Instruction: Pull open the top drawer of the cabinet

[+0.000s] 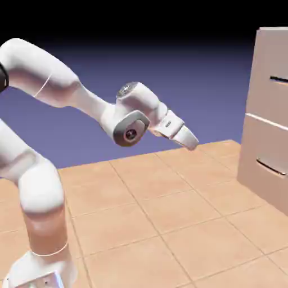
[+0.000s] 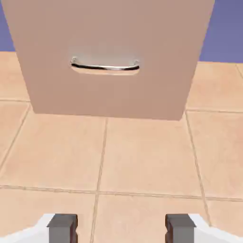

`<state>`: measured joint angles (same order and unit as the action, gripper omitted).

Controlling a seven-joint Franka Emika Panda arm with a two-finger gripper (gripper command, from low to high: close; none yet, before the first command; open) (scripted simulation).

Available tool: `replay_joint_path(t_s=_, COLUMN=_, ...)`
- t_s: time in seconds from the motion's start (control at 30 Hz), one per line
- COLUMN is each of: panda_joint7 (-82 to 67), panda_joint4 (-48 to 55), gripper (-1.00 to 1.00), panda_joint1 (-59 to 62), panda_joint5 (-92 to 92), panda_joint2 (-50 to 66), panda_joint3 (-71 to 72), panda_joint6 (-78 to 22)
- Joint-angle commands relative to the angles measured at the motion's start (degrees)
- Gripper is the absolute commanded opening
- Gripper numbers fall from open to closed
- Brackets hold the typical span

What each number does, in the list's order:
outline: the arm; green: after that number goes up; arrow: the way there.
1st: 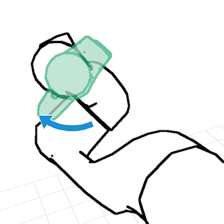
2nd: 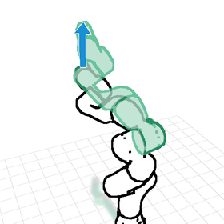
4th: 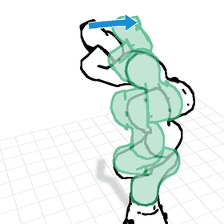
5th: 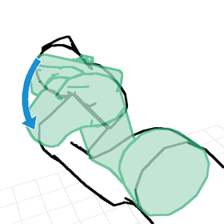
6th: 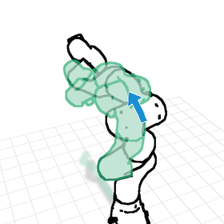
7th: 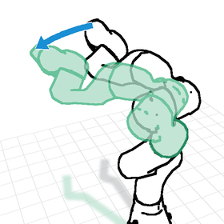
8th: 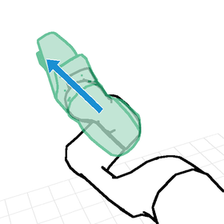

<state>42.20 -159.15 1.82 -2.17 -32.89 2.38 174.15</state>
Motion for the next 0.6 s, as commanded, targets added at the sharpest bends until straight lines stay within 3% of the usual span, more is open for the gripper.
replay_joint_path(t_s=0.0, panda_joint7=-0.21, panda_joint4=1.54, gripper=0.00, panda_joint1=2.08, panda_joint5=-1.80, panda_joint2=-0.19, panda_joint3=1.97, panda_joint6=0.12)
replay_joint_path(t_s=0.57, panda_joint7=-3.78, panda_joint4=27.67, gripper=0.00, panda_joint1=37.38, panda_joint5=-32.39, panda_joint2=-3.48, panda_joint3=35.50, panda_joint6=2.16)
